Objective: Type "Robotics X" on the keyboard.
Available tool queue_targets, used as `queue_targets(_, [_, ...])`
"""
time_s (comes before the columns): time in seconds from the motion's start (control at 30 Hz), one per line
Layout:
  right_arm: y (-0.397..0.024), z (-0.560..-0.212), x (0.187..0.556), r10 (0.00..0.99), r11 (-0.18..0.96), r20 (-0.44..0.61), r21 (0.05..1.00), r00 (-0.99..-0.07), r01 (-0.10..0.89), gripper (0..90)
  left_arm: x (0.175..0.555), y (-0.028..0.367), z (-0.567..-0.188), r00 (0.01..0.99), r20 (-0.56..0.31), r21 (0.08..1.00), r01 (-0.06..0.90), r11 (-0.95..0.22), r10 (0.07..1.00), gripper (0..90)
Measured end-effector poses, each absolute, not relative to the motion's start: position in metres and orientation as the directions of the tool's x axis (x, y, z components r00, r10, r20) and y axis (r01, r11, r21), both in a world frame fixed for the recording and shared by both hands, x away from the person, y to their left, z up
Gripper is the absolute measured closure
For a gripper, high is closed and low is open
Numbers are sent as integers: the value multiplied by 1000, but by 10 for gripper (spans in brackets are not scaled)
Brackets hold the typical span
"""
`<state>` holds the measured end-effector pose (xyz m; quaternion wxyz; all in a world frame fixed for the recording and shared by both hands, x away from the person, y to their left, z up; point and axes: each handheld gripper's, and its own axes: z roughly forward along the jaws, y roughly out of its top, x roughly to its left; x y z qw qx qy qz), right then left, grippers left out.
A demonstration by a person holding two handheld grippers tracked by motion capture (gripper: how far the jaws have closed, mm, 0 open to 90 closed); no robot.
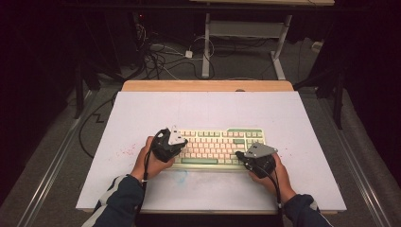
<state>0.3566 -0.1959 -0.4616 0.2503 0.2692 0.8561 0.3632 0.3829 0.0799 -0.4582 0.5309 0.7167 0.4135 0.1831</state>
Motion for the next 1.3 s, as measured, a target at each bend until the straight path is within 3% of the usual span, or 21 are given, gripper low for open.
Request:
queue_targets(0.97, [-195,-461,356,631,606,-246,748,-736,270,900,393,59,-470,600,-166,895,425,-136,783,867])
queue_targets(1.3, [-194,-461,355,634,608,-258,749,-729,263,900,389,64,-460,603,-156,921,375,-106,782,866])
